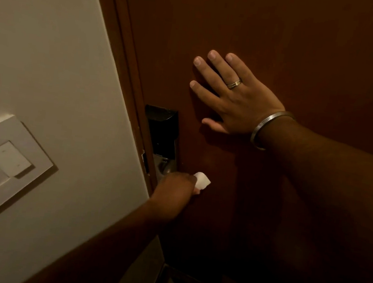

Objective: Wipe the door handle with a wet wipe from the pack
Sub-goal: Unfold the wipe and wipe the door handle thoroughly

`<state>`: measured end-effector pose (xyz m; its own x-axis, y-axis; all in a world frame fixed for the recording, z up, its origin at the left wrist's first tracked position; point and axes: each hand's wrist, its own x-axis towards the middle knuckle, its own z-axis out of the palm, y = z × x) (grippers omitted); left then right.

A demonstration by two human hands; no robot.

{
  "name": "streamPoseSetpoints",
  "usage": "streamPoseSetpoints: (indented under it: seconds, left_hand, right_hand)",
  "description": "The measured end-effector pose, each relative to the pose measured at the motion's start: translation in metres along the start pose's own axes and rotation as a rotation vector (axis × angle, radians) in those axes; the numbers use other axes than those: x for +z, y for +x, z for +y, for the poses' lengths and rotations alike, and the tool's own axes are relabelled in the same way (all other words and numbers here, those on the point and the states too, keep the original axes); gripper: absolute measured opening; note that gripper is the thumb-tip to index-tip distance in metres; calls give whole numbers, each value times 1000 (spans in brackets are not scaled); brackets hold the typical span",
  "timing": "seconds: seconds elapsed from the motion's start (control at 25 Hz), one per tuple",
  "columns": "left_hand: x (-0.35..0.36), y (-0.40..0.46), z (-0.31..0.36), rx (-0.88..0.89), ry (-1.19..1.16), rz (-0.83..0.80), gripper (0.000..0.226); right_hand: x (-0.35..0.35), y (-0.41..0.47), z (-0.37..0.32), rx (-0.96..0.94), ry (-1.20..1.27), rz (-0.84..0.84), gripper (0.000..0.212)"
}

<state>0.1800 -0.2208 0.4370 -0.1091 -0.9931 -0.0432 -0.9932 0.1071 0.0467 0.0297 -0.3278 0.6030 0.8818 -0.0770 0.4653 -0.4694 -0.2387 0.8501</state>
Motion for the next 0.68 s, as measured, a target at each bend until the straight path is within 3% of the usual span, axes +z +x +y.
streamPoseSetpoints:
  seconds: [0.12, 0.28, 0.4, 0.48, 0.56, 0.68]
  left_hand:
    - [-2, -17, -37, 234, 20, 100, 26]
    - [-33, -22, -109, 466, 256, 165, 35]
    - [-33, -15, -91, 454, 288, 66, 25]
    - [-12, -12, -46, 317, 194, 47, 26]
    - [3, -12, -3, 181, 84, 128, 30]
    - [9, -24, 17, 272, -211, 245, 33]
  right_hand:
    - [0, -1, 0, 9, -10, -8, 81]
    - [2, -2, -1, 14, -53, -9, 83]
    - [2, -1, -1, 20, -40, -38, 83]
    - [0, -4, -1, 22, -26, -66, 83]
    - [-6, -4, 3, 11, 7, -116, 81]
    - [-21, -4, 1, 74, 235, -113, 67]
